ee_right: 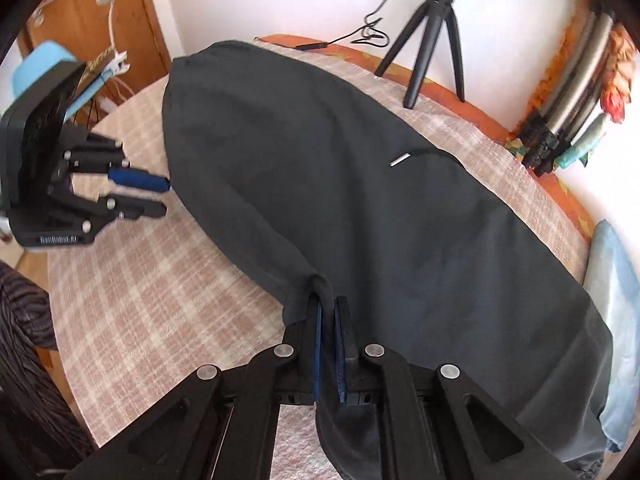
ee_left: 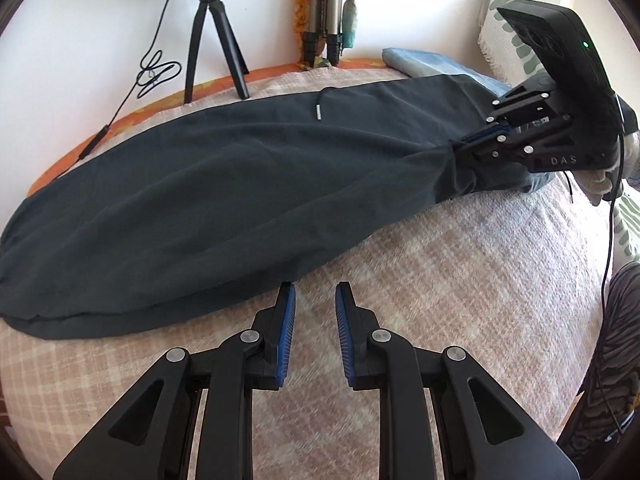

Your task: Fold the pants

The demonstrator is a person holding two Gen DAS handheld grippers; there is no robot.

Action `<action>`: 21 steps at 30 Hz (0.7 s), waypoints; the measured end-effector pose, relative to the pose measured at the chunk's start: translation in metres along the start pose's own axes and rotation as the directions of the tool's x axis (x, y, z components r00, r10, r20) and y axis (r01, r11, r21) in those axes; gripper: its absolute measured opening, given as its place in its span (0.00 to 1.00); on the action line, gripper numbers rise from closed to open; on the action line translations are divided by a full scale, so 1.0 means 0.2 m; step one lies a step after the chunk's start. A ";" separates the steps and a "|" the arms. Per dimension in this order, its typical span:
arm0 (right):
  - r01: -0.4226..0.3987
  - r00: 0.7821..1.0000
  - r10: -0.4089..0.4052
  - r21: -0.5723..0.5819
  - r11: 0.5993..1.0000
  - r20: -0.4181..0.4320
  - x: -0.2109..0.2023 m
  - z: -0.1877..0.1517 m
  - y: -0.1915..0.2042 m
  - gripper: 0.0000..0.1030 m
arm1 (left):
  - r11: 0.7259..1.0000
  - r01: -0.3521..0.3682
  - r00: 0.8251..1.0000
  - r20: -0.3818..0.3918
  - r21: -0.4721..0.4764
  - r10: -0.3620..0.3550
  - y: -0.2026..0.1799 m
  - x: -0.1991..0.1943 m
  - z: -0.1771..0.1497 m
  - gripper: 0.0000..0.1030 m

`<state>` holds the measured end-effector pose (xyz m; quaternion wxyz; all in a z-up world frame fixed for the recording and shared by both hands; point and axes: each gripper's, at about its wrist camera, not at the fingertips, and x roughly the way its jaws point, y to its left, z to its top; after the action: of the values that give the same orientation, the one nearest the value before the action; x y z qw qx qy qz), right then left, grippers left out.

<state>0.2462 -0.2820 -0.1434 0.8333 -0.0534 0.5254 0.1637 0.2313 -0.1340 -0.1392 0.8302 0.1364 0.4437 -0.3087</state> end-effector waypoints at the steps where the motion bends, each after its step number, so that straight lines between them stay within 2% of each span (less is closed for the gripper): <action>1: -0.009 1.000 0.009 0.027 1.000 0.000 0.02 0.02 -0.04 0.07 | 1.000 0.001 1.000 0.003 0.008 -0.001 -0.02 0.02 0.03 0.18; 2: -0.006 1.000 0.007 0.046 0.999 -0.004 0.04 0.03 -0.08 0.09 | 1.000 -0.006 1.000 0.006 0.013 0.006 -0.04 0.05 0.05 0.18; 3: 0.008 1.000 -0.008 0.067 0.998 -0.011 0.07 0.03 -0.12 0.19 | 1.000 -0.011 1.000 0.006 0.013 0.011 -0.05 0.08 0.08 0.18; 5: 0.042 0.999 -0.041 0.100 0.994 -0.015 0.09 0.04 -0.17 0.28 | 1.000 -0.010 1.000 0.006 0.011 0.010 -0.06 0.12 0.13 0.18; 8: 0.065 0.997 -0.068 0.107 0.992 0.026 0.05 0.03 -0.19 0.31 | 1.000 -0.010 1.000 0.014 -0.005 0.010 -0.05 0.17 0.18 0.18; 10: 0.033 0.996 -0.040 0.090 0.995 0.075 -0.02 -0.01 -0.16 0.33 | 1.000 -0.002 1.000 0.018 -0.023 0.003 -0.03 0.20 0.22 0.18; 13: -0.020 0.994 0.017 0.029 0.999 0.108 -0.10 -0.06 -0.06 0.38 | 1.000 -0.001 1.000 0.023 -0.030 0.002 -0.02 0.23 0.26 0.18; 15: -0.031 0.995 0.034 -0.039 0.999 0.091 -0.09 -0.08 0.03 0.45 | 0.999 0.005 1.000 0.023 -0.043 -0.004 0.00 0.24 0.27 0.18; 16: -0.017 0.997 0.023 -0.079 0.997 0.073 -0.07 -0.09 0.08 0.48 | 0.999 0.005 1.000 0.023 -0.049 -0.004 0.00 0.24 0.28 0.18; 17: 0.019 0.998 -0.013 -0.122 0.992 0.055 -0.05 -0.09 0.12 0.55 | 0.999 0.007 1.000 0.021 -0.052 -0.006 0.01 0.25 0.29 0.18; 18: 0.057 0.998 -0.051 -0.164 0.985 0.042 -0.02 -0.10 0.16 0.58 | 0.999 0.007 1.000 0.020 -0.053 -0.006 0.01 0.25 0.30 0.18; 21: 0.129 0.991 -0.131 -0.245 0.961 0.009 0.07 -0.11 0.23 0.58 | 0.999 0.003 1.000 0.015 -0.052 -0.002 0.02 0.25 0.31 0.18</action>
<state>0.2175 -0.2421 -0.1616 0.8274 -0.1908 0.4994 0.1720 0.2962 -0.1817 -0.1455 0.8363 0.1118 0.4456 -0.2991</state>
